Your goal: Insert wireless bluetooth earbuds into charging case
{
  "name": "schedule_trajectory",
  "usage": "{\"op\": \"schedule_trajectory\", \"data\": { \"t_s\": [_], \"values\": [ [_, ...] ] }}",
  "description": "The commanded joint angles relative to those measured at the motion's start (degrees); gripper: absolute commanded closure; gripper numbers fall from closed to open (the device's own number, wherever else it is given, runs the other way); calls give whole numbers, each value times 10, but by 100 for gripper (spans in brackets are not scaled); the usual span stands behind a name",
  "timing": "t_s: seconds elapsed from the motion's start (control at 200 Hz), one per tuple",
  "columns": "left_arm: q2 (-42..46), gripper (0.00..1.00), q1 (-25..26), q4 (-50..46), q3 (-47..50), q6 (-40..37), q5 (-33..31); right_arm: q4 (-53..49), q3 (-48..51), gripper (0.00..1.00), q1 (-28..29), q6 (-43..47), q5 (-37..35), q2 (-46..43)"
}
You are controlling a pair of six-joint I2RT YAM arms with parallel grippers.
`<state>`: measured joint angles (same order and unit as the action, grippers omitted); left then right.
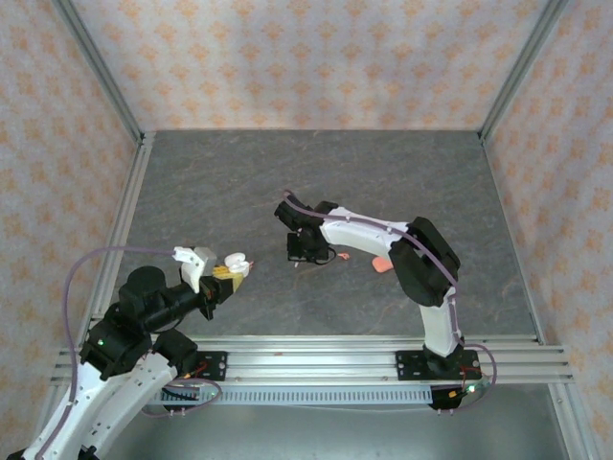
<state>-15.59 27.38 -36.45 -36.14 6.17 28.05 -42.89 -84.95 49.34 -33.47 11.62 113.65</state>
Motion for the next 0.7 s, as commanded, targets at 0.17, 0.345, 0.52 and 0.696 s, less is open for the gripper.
{"op": "schedule_trajectory", "data": {
  "t_s": [0.17, 0.345, 0.52, 0.696],
  "values": [
    [-1, 100, -3, 54, 24, 12, 2, -92, -17, 90, -13, 160, -54, -10],
    [-4, 100, -3, 53, 26, 10, 4, -131, -37, 90, -17, 228, -31, 13],
    [-5, 100, -3, 71, 38, 12, -3, -159, -57, 89, -17, 272, 10, 47],
    [-14, 100, -3, 71, 38, 9, -4, -166, -72, 87, -17, 280, 19, 69]
  ]
}}
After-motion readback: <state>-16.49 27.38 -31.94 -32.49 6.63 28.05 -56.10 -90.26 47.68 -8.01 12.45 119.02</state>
